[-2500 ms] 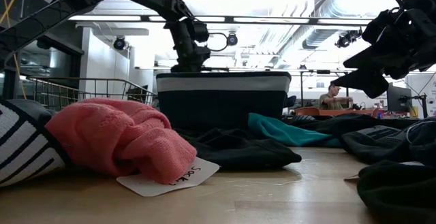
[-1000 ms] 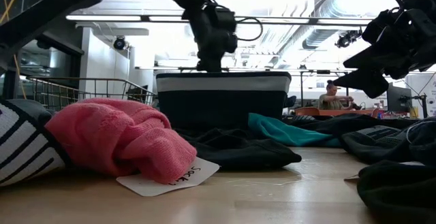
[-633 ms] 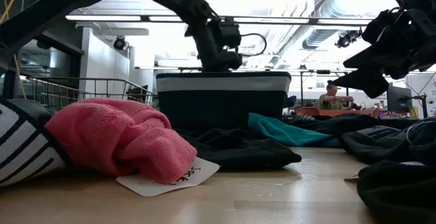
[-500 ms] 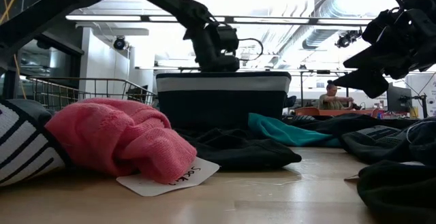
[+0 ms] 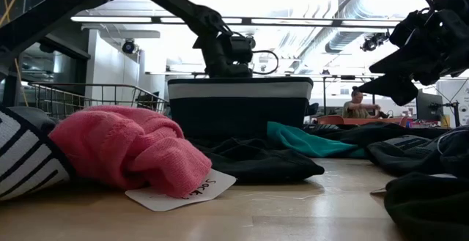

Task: Pick & Place Cloths
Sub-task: Put black shirt into the blue laundry organizer

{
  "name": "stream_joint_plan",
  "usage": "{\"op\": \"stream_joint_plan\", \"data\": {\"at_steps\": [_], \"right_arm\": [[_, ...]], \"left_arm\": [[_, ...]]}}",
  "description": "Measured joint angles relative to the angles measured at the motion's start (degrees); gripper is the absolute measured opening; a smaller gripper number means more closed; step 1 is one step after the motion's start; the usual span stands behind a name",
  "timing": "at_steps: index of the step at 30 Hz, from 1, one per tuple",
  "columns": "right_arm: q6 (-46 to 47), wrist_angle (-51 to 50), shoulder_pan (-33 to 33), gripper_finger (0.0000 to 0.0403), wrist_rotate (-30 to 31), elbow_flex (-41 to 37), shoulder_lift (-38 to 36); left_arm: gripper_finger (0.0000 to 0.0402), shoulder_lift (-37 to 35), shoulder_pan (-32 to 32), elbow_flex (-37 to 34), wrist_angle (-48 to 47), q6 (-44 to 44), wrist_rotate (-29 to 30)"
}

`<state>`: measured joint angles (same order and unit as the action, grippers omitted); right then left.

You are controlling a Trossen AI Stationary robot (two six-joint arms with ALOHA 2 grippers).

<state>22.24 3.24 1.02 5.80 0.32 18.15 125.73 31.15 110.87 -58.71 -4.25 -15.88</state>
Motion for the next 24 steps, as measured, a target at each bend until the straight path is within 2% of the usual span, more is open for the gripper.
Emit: {"op": "stream_joint_plan", "data": {"at_steps": [4, 17, 20, 24], "right_arm": [[0.00, -0.02, -0.02, 0.0287, 0.00, 0.02, 0.02], [0.00, 0.00, 0.00, 0.0287, 0.02, 0.02, 0.00], [0.00, -0.01, -0.01, 0.0287, 0.00, 0.00, 0.00], [0.00, 0.00, 0.00, 0.0287, 0.00, 0.02, 0.00]], "left_arm": [[0.0004, 0.02, -0.02, -0.04, -0.47, 0.00, -0.02], [0.0019, 0.01, -0.02, 1.36, -1.97, -0.71, -0.03], [0.0033, -0.46, -0.06, 3.31, -2.61, -1.14, 0.19], [0.0076, -0.98, -0.19, 5.83, -3.69, -1.50, 1.18]]}}
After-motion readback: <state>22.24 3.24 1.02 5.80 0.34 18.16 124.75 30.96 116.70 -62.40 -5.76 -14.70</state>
